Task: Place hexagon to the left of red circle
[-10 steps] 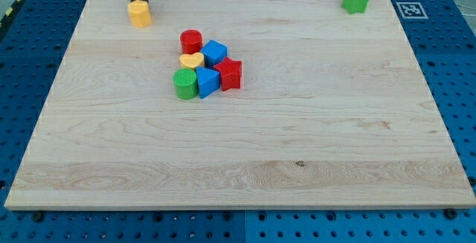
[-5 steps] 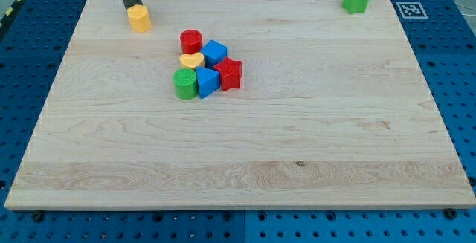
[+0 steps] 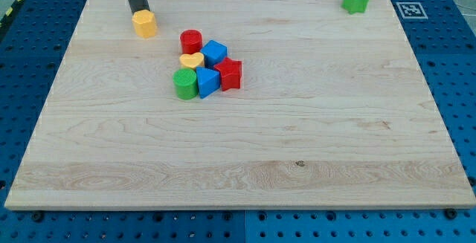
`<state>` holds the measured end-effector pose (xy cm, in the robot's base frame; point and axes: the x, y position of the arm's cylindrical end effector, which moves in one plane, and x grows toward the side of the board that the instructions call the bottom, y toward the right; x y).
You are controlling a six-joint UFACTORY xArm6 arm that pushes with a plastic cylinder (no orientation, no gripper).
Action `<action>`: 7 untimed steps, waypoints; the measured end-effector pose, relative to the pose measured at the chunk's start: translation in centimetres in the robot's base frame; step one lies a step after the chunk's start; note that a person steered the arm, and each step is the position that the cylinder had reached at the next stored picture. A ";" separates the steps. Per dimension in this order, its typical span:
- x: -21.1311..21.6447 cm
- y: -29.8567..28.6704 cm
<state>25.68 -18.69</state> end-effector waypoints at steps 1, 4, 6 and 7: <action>-0.1 -0.2; 2.8 2.5; 2.9 0.3; 4.0 0.6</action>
<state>29.69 -18.05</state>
